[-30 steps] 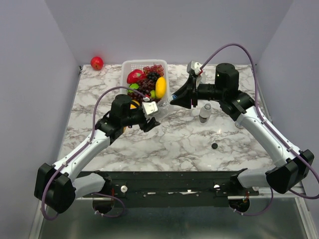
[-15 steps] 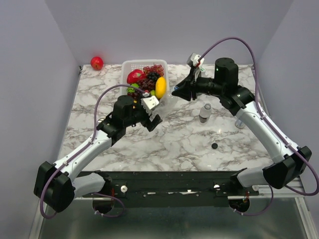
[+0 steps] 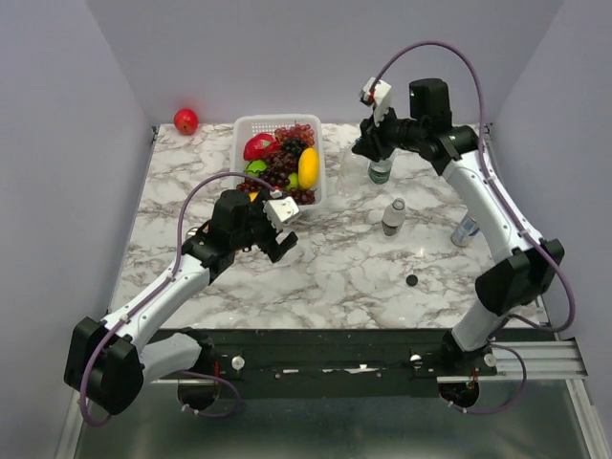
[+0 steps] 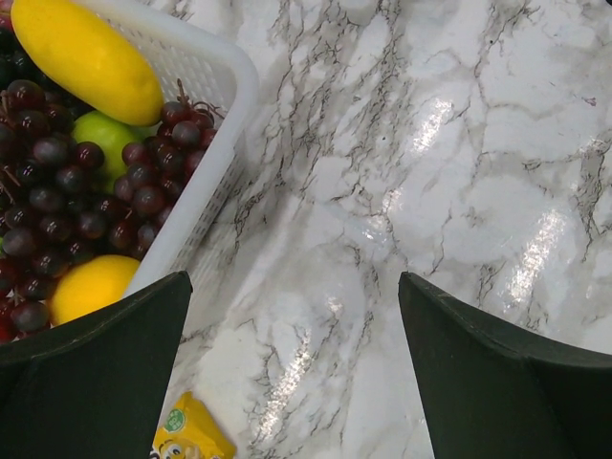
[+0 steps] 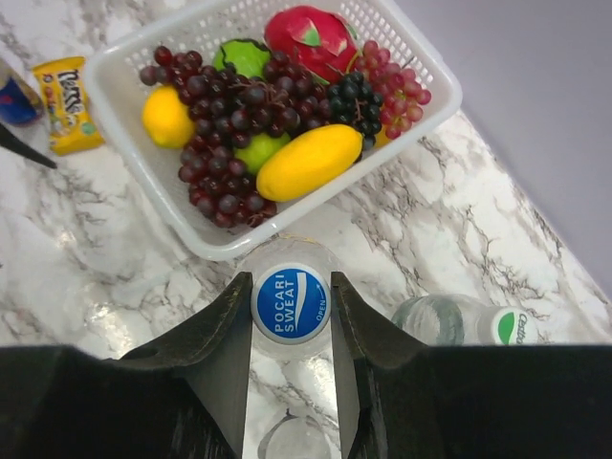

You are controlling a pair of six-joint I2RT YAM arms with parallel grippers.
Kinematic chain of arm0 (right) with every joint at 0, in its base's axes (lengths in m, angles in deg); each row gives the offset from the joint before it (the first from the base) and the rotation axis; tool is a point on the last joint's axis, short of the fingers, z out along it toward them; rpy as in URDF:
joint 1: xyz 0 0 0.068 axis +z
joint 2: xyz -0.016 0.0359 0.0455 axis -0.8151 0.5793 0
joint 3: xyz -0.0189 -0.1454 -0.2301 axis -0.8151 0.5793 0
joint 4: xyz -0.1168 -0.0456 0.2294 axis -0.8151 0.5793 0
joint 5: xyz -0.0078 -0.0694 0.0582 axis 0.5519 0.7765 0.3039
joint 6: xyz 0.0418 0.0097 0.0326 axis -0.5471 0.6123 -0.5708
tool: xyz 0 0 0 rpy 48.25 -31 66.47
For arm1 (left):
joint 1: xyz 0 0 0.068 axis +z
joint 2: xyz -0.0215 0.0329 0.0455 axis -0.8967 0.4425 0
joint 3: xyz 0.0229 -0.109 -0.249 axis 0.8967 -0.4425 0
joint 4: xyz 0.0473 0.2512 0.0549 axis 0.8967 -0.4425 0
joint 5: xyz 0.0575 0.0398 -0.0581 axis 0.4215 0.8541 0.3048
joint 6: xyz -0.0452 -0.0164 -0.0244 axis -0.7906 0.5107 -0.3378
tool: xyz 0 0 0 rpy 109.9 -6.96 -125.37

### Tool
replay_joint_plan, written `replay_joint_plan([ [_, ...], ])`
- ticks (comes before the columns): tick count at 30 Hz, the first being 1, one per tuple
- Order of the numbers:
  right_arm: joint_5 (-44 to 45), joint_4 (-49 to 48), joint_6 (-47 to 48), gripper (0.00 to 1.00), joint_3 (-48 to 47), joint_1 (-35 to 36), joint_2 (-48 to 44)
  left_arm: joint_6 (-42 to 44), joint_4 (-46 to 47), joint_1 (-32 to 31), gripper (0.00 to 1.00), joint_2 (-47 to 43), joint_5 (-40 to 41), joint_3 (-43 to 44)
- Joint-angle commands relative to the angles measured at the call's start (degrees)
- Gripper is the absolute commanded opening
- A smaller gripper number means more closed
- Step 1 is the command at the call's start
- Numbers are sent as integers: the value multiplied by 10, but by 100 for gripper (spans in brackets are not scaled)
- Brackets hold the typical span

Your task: Screw on the bottle caps

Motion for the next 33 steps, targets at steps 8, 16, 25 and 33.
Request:
replay_joint_plan([
  [8,19,50,24,0,-114,-9,157,6,-18,9,99,3,-24,7],
  [16,17,47,20,1,-120,-13,196,6,-14,15,99,13,-24,6],
  [25,2,41,12,13,-113,-20,212,6,-13,20,99,27,-28,15],
  [33,-1,32,8,32,-102,-20,206,6,-8,20,99,39,-35,20],
])
